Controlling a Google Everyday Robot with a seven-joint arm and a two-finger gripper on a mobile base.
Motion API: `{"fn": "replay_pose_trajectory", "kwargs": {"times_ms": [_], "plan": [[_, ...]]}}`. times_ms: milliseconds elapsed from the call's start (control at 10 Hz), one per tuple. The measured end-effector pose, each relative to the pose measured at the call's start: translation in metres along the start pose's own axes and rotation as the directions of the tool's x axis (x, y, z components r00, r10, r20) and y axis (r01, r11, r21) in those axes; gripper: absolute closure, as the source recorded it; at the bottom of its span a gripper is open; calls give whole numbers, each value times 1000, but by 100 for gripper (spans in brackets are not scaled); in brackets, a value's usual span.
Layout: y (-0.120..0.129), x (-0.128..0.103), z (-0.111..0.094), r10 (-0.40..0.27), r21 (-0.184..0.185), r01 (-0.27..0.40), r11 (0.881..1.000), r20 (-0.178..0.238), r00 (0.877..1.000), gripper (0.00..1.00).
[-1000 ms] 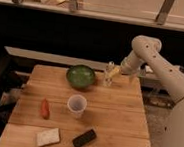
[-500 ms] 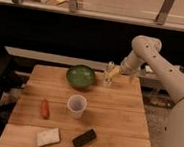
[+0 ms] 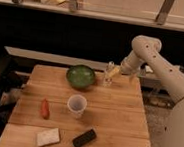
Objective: Place the pepper in the ceramic bowl
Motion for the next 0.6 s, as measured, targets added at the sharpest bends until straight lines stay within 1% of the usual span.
{"fn": "replay_pose_trajectory", "kwargs": {"times_ms": [100,200,300,400,500,600], "plan": [[11,-3,-6,-31,-3,31,1000,10,999,20],[33,-6,-10,-92,3,92,996,18,996,20],[50,-7,-11,-137,8,137,991,22,990,20],[71,-8,-10,-187,8,187,982,24,982,20],[102,-7,-8,-258,6,258,966,28,966,20],[126,-4,-5,-314,9,314,949,30,949,20]]}}
